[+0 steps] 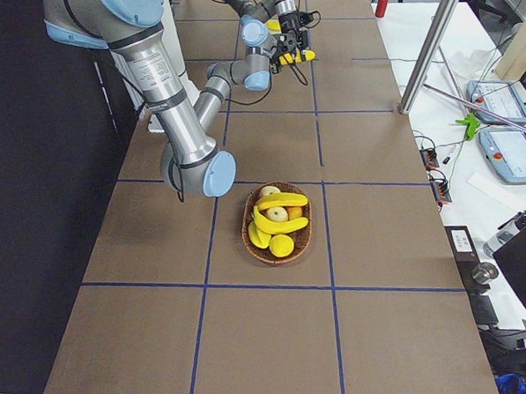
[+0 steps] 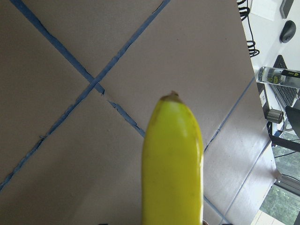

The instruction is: Transfer all bananas from basket to plate

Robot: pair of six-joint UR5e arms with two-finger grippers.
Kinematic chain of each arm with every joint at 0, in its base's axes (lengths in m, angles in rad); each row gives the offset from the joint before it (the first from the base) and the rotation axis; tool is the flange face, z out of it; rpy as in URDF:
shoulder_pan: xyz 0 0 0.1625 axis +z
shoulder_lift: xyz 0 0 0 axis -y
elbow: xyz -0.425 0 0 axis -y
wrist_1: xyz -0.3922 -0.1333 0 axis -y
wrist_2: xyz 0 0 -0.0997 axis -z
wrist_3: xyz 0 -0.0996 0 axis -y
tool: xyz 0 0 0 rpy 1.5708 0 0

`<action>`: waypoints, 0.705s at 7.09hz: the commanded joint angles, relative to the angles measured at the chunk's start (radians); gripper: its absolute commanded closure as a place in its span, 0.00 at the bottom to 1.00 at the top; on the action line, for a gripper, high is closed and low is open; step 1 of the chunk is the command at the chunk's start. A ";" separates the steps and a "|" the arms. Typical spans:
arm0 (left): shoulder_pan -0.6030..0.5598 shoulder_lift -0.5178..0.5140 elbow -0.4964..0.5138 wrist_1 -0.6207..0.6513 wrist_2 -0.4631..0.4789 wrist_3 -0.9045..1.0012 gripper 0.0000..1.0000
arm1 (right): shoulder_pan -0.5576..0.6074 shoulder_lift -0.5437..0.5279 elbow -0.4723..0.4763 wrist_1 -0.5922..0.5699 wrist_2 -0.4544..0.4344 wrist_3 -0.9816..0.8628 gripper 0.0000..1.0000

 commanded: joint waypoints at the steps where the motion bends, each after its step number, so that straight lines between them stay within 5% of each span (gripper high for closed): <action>1: -0.004 0.002 0.000 0.000 0.000 -0.003 0.96 | 0.001 -0.001 0.000 0.000 0.001 0.003 0.73; 2: -0.007 0.003 0.000 0.000 0.000 -0.003 1.00 | -0.003 0.000 0.000 -0.001 0.001 0.004 0.01; 5: -0.011 0.025 0.000 0.000 0.000 -0.002 1.00 | 0.018 -0.003 0.005 -0.005 0.058 0.001 0.01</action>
